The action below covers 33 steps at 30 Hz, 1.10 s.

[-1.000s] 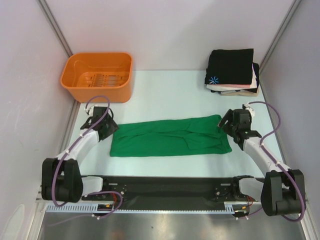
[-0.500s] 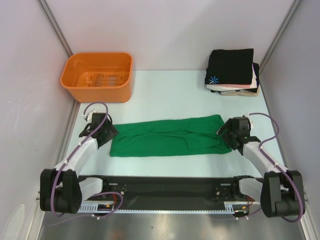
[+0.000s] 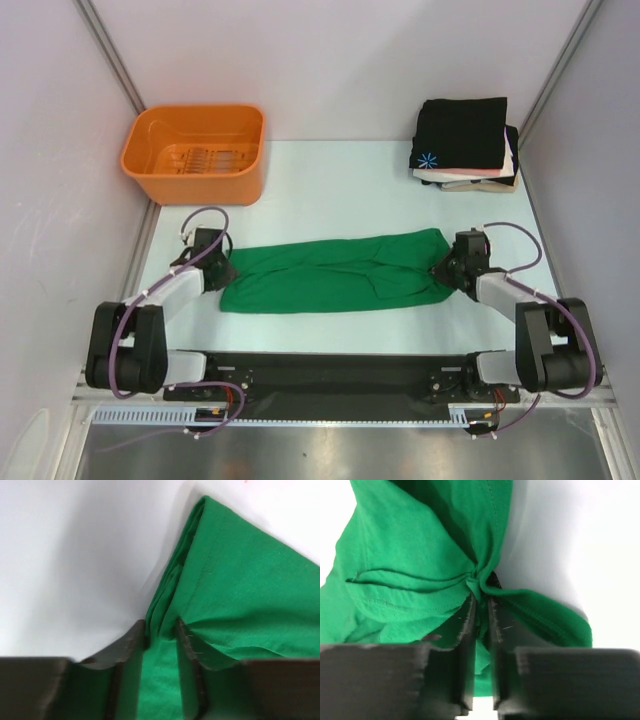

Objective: Fold and stack the t-shirts

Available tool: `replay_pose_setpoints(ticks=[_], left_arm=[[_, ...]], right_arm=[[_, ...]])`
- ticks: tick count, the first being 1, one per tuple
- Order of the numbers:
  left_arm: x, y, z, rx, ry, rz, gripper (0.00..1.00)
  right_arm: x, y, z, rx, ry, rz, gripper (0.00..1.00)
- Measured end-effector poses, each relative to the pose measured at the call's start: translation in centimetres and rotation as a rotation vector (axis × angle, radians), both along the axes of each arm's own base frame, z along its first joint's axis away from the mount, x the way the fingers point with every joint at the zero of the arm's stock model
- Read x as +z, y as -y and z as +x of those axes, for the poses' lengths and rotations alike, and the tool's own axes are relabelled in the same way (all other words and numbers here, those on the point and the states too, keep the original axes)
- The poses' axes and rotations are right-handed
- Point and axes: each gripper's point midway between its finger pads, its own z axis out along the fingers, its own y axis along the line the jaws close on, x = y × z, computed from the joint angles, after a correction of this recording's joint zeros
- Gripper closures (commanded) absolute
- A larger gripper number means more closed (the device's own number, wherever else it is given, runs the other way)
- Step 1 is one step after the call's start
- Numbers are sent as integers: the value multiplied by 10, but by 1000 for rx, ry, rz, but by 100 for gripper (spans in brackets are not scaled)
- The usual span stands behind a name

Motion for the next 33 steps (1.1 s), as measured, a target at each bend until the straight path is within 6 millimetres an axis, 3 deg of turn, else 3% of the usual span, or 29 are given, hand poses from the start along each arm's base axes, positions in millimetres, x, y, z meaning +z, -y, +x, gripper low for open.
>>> replay_pose_setpoints(ticks=[1, 3, 7, 9, 13, 18, 21, 25, 29, 33], left_arm=[[-1, 1, 2, -3, 5, -1, 89], [-1, 3, 5, -19, 12, -4, 100], [-1, 4, 5, -29, 14, -7, 100], [0, 4, 5, -28, 16, -10, 100], [6, 11, -4, -31, 21, -50, 100], [12, 27, -29, -53, 43, -140, 100], [10, 44, -51, -80, 43, -210, 100], [7, 82, -84, -166, 38, -317, 100], [14, 120, -114, -241, 4, -416, 100], [25, 145, -132, -277, 1, -492, 100]], right_arm=[[-1, -3, 3, 11, 7, 6, 100], [-1, -7, 8, 30, 21, 11, 100], [-1, -14, 25, 74, 21, 4, 100], [2, -21, 44, 109, 13, -8, 100], [18, -38, 102, 190, 54, -45, 100], [45, -72, 192, 300, 163, -70, 100], [51, -95, 234, 375, 207, -86, 100], [50, -127, 283, 468, 256, -115, 100], [41, -158, 315, 539, 289, -142, 100], [32, -180, 335, 572, 320, -149, 100]])
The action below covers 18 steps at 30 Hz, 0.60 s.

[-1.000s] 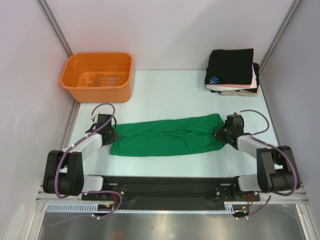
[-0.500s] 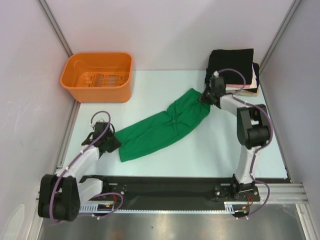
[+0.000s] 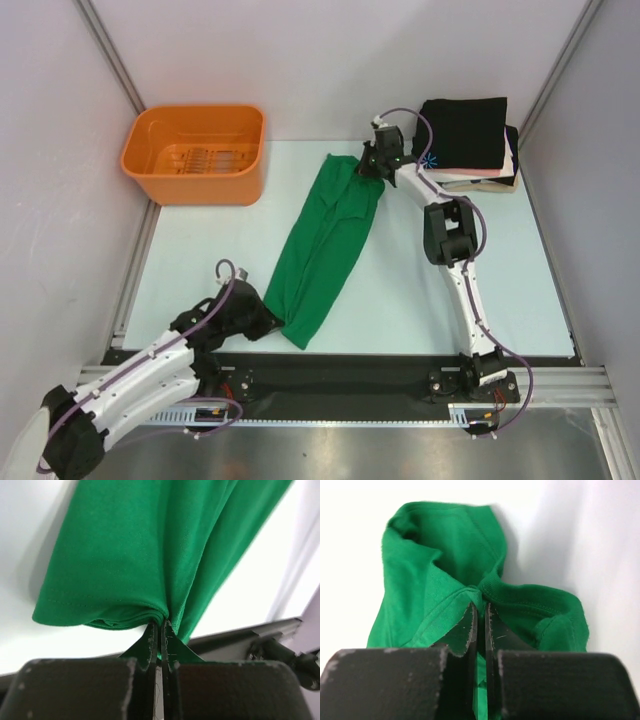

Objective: Fold and stack the t-shirts

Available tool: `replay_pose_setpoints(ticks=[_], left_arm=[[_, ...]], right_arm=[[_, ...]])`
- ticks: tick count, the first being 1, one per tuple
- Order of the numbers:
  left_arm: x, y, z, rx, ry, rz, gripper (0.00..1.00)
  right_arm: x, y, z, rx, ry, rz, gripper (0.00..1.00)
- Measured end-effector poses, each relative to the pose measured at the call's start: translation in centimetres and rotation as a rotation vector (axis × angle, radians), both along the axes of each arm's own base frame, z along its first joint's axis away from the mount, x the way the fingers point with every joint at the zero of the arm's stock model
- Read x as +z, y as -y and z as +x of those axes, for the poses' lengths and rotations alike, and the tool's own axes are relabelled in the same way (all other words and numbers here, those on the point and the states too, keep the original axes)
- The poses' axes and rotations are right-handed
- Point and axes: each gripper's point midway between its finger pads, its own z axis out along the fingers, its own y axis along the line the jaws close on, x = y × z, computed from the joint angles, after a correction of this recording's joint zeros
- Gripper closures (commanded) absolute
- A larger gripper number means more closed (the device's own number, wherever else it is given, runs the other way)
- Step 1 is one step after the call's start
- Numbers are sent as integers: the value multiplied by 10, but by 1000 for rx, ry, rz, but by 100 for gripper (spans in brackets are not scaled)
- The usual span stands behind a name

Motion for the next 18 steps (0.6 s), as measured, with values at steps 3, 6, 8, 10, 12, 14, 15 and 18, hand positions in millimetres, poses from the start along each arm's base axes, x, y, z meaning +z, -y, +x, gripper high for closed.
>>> replay_pose_setpoints(ticks=[3, 6, 8, 10, 12, 14, 15, 18], left_arm=[[3, 17, -13, -30, -23, -25, 100], [3, 34, -20, -51, -51, -21, 100], [2, 49, -21, -63, -67, -15, 100], [-2, 65, -24, -78, -80, -21, 100], [-5, 80, -26, -87, -88, -31, 100], [-6, 94, -26, -98, -98, -26, 100], [-5, 104, -24, -104, -101, -24, 100], [5, 133, -18, -131, -92, -41, 99]], right_arm=[[-5, -13, 9, 16, 24, 10, 100], [-7, -22, 18, 27, 68, 24, 100], [-8, -28, 23, 40, 101, 24, 100], [-7, -38, 28, 59, 147, 14, 100], [-3, -43, 33, 71, 189, -1, 100], [2, -53, 37, 86, 241, -20, 100], [6, -57, 40, 93, 270, -33, 100], [13, -59, 45, 89, 336, -87, 73]])
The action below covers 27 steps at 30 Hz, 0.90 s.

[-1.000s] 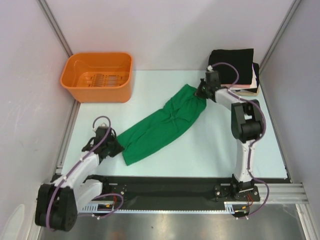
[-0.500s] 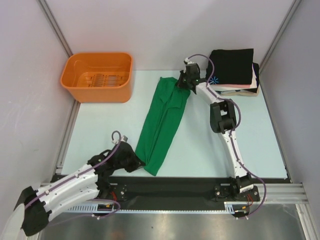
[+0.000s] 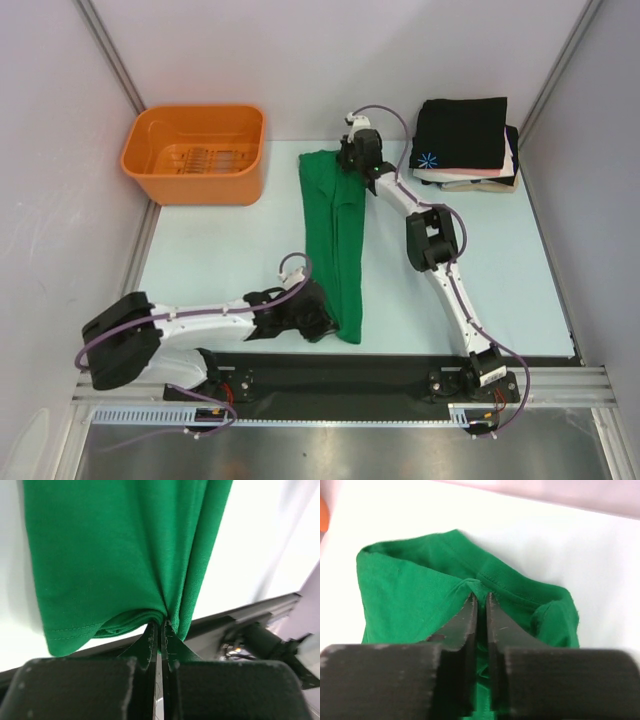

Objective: Fold and stack the t-shirts

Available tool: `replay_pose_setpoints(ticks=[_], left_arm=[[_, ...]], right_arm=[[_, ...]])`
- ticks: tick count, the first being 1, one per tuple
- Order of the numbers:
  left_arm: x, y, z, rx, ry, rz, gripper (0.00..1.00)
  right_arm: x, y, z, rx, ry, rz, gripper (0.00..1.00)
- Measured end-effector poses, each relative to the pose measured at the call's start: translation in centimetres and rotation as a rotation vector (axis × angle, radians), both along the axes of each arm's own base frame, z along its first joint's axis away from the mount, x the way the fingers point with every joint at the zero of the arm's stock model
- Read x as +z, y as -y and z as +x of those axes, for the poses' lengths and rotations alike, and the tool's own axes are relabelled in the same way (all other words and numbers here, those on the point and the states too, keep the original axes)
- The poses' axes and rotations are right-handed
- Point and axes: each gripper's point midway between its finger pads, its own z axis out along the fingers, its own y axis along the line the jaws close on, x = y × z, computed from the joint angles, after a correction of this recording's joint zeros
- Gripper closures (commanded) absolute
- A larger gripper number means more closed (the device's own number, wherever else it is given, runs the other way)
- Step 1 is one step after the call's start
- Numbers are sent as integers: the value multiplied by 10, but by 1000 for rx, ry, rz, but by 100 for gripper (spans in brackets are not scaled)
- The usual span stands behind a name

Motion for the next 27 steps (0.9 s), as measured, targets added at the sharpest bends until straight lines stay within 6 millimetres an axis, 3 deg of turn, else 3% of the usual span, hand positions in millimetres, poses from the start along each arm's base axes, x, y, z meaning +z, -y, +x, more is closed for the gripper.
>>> replay_pose_setpoints(ticks=[1, 2, 3, 4, 8, 12, 15, 18, 21, 23, 25, 27], left_arm=[[3, 9, 2, -6, 6, -11, 94], [6, 14, 3, -13, 9, -18, 87], [9, 19, 2, -26, 9, -25, 80], [11, 23, 0, -41, 6, -30, 67], [15, 21, -10, -88, 8, -6, 37], [25, 4, -13, -93, 34, 30, 31], [38, -9, -12, -98, 74, 48, 28], [48, -19, -10, -104, 112, 79, 30], [51, -31, -7, -108, 153, 118, 32], [54, -37, -7, -109, 170, 125, 34], [55, -40, -6, -115, 193, 113, 37], [50, -43, -8, -126, 204, 107, 39]], right_arm=[[2, 1, 2, -8, 14, -12, 56], [3, 4, 4, -20, 30, -29, 28], [5, 8, 7, -37, 50, -43, 20], [8, 13, 11, -52, 73, -64, 15], [8, 32, 11, -95, 90, -119, 8], [22, 47, 0, -116, 81, -142, 5], [60, 49, -13, -115, 103, -130, 5], [115, 53, -37, -124, 121, -99, 5], [178, 69, -89, -155, 100, -42, 7], [199, 82, -136, -167, 54, 2, 12], [211, 97, -192, -175, -5, 57, 12], [201, 109, -248, -171, -75, 107, 11]])
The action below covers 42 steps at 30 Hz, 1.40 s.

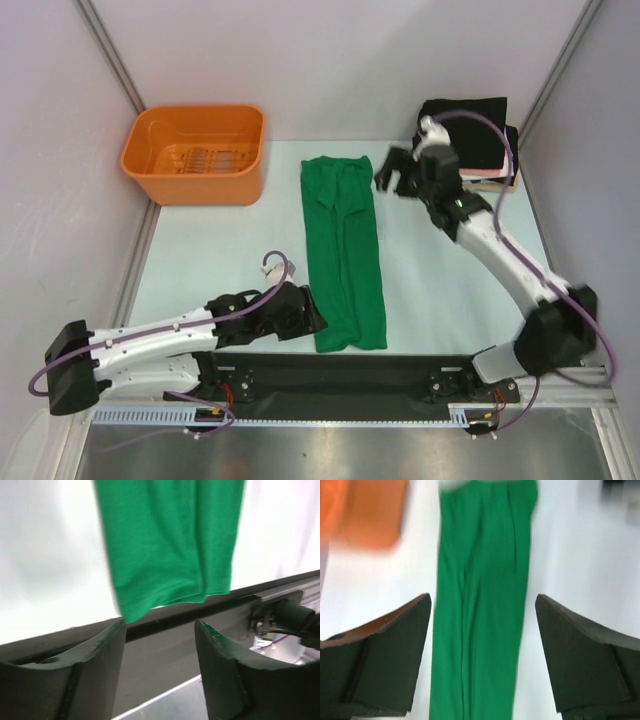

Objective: Fold and stack the t-shirts

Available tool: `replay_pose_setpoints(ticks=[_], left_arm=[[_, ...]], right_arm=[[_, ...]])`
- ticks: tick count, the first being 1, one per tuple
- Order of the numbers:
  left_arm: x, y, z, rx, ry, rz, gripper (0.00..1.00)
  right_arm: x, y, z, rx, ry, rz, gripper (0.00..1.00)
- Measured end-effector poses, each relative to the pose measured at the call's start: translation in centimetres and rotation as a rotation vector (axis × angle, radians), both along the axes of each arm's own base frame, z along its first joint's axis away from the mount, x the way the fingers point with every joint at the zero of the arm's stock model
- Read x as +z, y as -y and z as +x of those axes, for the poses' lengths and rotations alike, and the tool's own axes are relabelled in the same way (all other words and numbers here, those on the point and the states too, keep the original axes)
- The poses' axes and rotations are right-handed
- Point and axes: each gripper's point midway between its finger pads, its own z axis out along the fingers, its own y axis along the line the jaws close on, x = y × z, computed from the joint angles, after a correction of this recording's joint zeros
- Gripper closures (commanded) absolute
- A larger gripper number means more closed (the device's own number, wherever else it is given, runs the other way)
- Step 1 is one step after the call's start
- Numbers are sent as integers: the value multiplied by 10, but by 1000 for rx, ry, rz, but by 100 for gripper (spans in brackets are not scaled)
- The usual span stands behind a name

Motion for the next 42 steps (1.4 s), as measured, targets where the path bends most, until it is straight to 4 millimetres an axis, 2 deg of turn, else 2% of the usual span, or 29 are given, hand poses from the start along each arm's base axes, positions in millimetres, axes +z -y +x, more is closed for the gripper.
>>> replay_pose_setpoints(ticks=[1, 2, 4, 7, 10, 13, 16, 21, 24, 29, 32, 33, 35, 36, 37, 38, 41, 42], left_arm=[[-4, -2, -1, -4, 0, 1, 39], [-12, -4, -3, -10, -5, 9, 40], [-25, -7, -7, -20, -19, 20, 40], [-44, -13, -13, -30, -33, 32, 40], [-55, -15, -17, -39, -44, 30, 39], [-58, -11, -17, -44, -43, 20, 40], [-60, -5, -16, -47, -45, 11, 40], [-68, -4, -18, -47, -54, 14, 40], [-70, -4, -19, -41, -52, -6, 41], [-71, 0, -17, -42, -44, -20, 42], [-72, 5, -15, -40, -39, -38, 53], [-73, 7, -15, -40, -38, -44, 62], [-76, 8, -14, -40, -37, -48, 74], [-79, 8, -15, -38, -41, -47, 87], [-80, 9, -14, -41, -39, -47, 93], [-82, 9, -14, -43, -39, -44, 98], [-82, 9, -14, -40, -39, -46, 100], [-81, 9, -14, -39, -39, -46, 100]], right_arm=[[-10, 5, -25, 1, -39, 23, 11], [-31, 9, -56, 13, -95, 46, 12], [-78, 13, -119, 41, -224, 98, 14], [-144, 18, -197, 67, -438, 132, 21], [-180, 17, -253, 92, -574, 157, 25], [-195, 12, -284, 123, -626, 190, 31], [-210, 6, -305, 142, -681, 209, 35], [-235, 2, -326, 148, -755, 194, 46], [-239, -1, -327, 143, -758, 212, 56], [-243, -5, -324, 134, -752, 242, 59], [-244, -9, -321, 136, -746, 254, 64], [-244, -10, -320, 137, -744, 256, 66], [-244, -13, -318, 140, -741, 265, 73], [-244, -13, -318, 139, -739, 265, 74], [-245, -12, -318, 138, -739, 265, 78], [-246, -12, -318, 138, -738, 269, 87], [-248, -10, -319, 134, -734, 272, 100], [-248, -9, -320, 132, -731, 277, 100]])
